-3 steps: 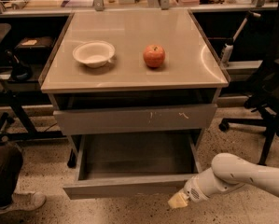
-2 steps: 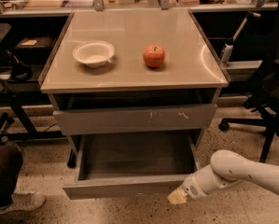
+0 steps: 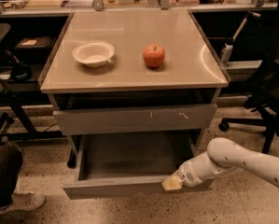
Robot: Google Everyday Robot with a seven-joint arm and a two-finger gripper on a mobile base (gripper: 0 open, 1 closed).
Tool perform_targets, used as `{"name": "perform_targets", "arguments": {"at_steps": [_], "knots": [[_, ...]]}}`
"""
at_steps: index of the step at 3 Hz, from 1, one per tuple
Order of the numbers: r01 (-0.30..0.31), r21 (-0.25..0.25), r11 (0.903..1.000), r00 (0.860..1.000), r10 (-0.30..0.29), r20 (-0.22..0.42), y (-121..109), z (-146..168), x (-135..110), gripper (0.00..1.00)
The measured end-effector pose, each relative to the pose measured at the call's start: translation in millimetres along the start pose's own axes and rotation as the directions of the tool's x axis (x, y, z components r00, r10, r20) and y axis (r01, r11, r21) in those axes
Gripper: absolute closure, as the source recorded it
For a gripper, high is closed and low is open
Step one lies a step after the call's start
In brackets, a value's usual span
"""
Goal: Close middle drawer
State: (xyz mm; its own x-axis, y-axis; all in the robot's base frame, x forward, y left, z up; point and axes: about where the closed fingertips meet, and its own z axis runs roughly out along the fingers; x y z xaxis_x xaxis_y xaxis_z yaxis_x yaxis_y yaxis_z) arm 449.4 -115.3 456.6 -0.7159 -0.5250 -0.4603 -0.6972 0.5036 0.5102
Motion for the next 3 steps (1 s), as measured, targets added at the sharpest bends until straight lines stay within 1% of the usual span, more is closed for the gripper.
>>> {"name": "perform_targets", "arguments": {"at_steps": [1, 3], "knots": [[0.003, 0.002, 1.0000, 1.000, -0.003, 0.004, -1.6, -1.1, -2.5, 0.82], [0.003, 0.002, 1.0000, 1.000, -0.003, 0.003, -1.6, -1.0, -2.5, 0.36]]}}
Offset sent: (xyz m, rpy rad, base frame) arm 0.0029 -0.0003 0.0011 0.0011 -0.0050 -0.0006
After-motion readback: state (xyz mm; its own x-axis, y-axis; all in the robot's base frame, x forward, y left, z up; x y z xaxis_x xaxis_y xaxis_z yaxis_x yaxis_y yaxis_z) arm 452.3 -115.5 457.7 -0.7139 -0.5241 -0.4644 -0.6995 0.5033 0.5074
